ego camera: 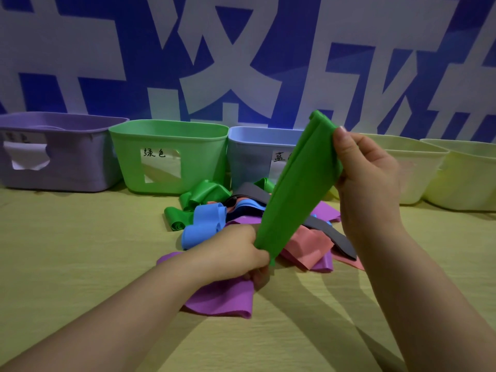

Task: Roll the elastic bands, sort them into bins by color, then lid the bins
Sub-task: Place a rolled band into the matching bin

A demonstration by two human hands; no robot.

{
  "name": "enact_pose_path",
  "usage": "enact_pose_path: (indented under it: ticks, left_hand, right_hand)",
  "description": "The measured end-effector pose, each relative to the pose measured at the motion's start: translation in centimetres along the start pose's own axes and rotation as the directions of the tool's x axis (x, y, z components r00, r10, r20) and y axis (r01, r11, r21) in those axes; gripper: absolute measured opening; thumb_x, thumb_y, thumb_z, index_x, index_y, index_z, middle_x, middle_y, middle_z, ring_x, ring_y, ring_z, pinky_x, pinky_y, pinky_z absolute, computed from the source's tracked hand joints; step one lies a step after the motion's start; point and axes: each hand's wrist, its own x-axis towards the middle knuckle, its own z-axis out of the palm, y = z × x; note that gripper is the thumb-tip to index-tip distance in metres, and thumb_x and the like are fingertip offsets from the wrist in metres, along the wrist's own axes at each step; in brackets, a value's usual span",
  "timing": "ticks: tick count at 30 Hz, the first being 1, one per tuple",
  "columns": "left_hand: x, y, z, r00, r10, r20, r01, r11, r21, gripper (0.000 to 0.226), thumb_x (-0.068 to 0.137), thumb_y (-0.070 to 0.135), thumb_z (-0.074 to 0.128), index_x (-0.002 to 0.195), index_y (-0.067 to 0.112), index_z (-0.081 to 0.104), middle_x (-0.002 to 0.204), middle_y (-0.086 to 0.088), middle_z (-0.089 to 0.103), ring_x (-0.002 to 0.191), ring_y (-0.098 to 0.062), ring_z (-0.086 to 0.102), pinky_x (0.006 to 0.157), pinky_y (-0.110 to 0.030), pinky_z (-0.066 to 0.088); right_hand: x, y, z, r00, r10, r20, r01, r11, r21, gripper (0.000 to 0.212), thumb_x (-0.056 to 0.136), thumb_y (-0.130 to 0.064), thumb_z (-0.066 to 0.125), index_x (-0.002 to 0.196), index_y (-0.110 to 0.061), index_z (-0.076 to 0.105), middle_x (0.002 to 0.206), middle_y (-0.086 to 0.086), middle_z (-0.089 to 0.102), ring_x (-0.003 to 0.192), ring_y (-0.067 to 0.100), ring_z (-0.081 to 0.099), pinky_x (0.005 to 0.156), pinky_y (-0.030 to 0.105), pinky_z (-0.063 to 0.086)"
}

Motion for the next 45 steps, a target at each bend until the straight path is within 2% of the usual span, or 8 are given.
enact_pose_path:
  ticks: [5,10,14,23,31,35,40,45]
  left_hand:
    - [0.1,-0.2,-0.4,0.999,-0.047,-0.020,0.045,0.995,-0.091,0.012,0.081,0.013,0.063,0.088,0.022,0.057,0.062,0.007,0.065,0.059,-0.014,0.062,0.063,-0.029,0.055]
    - [0.3,0.1,-0.6,0.988,0.035,-0.152,-0.053,0.992,-0.117,0.083,0.047,0.059,0.076,0.120,0.032,0.044,0.102,0.009,0.066,0.097,-0.012,0.064,0.089,-0.039,0.051]
    - [-0.1,1.1,-0.7,0.909,0.106,-0.404,-0.098,0.994,0.040,0.063,0.075,0.050,0.065,0.128,0.028,0.040,0.108,0.009,0.055,0.105,-0.010,0.055,0.091,-0.024,0.042]
    - [-0.6,1.3,-1.3,0.672,0.319,-0.668,-0.390,0.919,0.047,0.067,0.074,0.053,0.064,0.133,0.038,0.035,0.119,0.013,0.050,0.107,0.003,0.048,0.081,-0.002,0.035]
    - [-0.4,1.2,-1.4,0.621,0.403,-0.672,-0.508,0.860,0.046,0.035,0.073,0.039,0.060,0.107,0.042,0.056,0.105,0.014,0.062,0.097,0.000,0.057,0.084,-0.017,0.045]
    - [-0.3,1.1,-1.5,0.636,0.367,-0.679,-0.475,0.879,0.031,0.015,0.074,0.029,0.061,0.082,0.041,0.060,0.090,0.012,0.065,0.080,-0.008,0.060,0.075,-0.024,0.049]
    - [-0.3,1.1,-1.5,0.628,0.370,-0.684,-0.440,0.894,0.079,0.011,0.076,0.030,0.060,0.086,0.034,0.059,0.084,0.012,0.063,0.076,-0.009,0.057,0.070,-0.017,0.043]
    - [-0.1,0.9,-1.8,0.644,0.310,-0.699,-0.399,0.916,0.039,0.005,0.081,0.030,0.062,0.085,0.027,0.062,0.078,0.013,0.063,0.074,-0.004,0.058,0.067,-0.016,0.043]
  right_hand:
    - [0.3,0.2,-0.3,1.000,0.014,-0.020,-0.015,0.999,-0.032,0.019,0.090,-0.027,0.059,0.074,-0.019,0.066,0.068,-0.005,0.062,0.070,0.012,0.056,0.071,0.033,0.047]
    - [0.0,0.8,0.0,0.997,0.029,0.070,-0.018,0.987,-0.157,0.017,0.089,-0.025,0.059,0.076,-0.016,0.065,0.062,-0.010,0.061,0.061,0.003,0.056,0.060,0.019,0.046]
    - [-0.1,1.3,0.4,0.986,0.062,0.152,-0.027,0.974,-0.225,0.015,0.087,-0.022,0.062,0.074,-0.016,0.065,0.064,-0.007,0.063,0.060,0.003,0.058,0.058,0.017,0.046]
    - [-0.4,2.0,0.8,0.933,0.168,0.318,-0.046,0.933,-0.356,0.018,0.082,-0.026,0.066,0.065,-0.020,0.064,0.057,-0.010,0.062,0.058,0.002,0.056,0.064,0.025,0.047]
    - [-1.0,1.5,1.0,0.889,0.235,0.393,-0.057,0.909,-0.413,0.027,0.081,-0.036,0.065,0.070,-0.012,0.068,0.075,0.016,0.068,0.072,0.018,0.062,0.082,0.044,0.051]
    - [-1.1,1.2,1.0,0.860,0.281,0.426,-0.045,0.873,-0.486,0.036,0.083,-0.044,0.058,0.078,-0.010,0.071,0.080,0.011,0.071,0.079,0.023,0.067,0.086,0.044,0.051]
    - [-1.1,1.0,0.8,0.817,0.341,0.465,-0.041,0.838,-0.544,0.038,0.082,-0.052,0.053,0.086,-0.020,0.074,0.085,-0.002,0.074,0.087,0.009,0.067,0.090,0.032,0.050]
    - [-1.2,1.1,1.1,0.820,0.270,0.504,0.010,0.874,-0.486,0.025,0.068,-0.040,0.073,0.089,-0.030,0.064,0.094,0.002,0.070,0.092,0.024,0.066,0.086,0.045,0.052]
